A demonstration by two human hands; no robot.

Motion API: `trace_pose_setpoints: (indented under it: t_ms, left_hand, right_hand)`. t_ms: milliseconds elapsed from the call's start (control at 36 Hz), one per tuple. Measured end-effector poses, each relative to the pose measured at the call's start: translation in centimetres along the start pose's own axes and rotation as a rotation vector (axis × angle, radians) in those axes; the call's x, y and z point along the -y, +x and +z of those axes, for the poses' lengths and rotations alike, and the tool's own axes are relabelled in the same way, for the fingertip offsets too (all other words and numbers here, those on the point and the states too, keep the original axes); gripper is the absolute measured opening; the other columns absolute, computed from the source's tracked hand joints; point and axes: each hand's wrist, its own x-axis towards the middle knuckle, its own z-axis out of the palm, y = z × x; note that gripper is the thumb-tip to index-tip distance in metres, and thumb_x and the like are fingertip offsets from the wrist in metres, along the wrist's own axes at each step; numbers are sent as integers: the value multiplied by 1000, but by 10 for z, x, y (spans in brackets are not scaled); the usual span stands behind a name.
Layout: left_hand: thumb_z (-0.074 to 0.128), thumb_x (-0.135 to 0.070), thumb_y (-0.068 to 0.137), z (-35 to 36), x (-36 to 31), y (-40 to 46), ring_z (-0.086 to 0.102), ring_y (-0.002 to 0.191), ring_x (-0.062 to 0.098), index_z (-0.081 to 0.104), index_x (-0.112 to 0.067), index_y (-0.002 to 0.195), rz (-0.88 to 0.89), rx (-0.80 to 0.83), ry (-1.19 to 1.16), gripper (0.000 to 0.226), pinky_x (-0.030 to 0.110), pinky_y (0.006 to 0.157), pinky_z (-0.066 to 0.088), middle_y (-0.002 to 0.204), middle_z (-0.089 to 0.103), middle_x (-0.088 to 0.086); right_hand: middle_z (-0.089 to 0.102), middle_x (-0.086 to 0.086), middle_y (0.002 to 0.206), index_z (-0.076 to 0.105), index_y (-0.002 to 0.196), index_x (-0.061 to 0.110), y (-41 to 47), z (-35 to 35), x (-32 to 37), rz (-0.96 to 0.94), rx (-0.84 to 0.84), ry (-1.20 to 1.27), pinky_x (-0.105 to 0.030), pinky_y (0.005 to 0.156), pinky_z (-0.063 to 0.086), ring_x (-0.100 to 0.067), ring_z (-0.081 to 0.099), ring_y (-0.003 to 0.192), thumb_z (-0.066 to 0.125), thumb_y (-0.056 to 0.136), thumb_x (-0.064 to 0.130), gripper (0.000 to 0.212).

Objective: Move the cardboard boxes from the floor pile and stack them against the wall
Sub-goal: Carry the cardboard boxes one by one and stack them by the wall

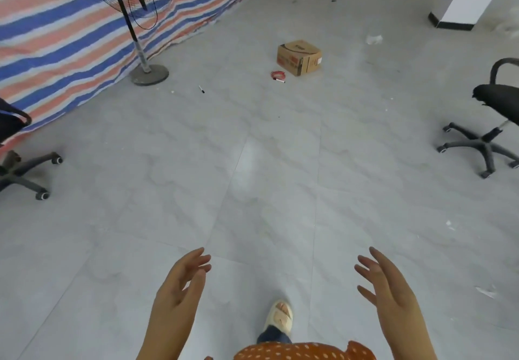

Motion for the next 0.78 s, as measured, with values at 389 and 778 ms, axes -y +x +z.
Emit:
trace_pose_setpoints:
  t_ms: [389,778]
  left_hand:
    - [51,-4,94,121,-75,202,65,100,2,63,-51,94,-32,55,63,49,41,96,48,105,69,-19]
    - [55,-12,95,236,-174,490,64,100,1,65,-39,106,125,179,60,31,35,95,48,105,68,-20]
  right_hand:
    - [66,26,107,54,112,43,218,27,57,17,45,-56,-22,84,55,-4,64,105,53,95,27,23]
    - [67,7,113,55,112,39,486,98,142,-87,-101,24,-19,80,55,0,64,101,43,99,9,34]
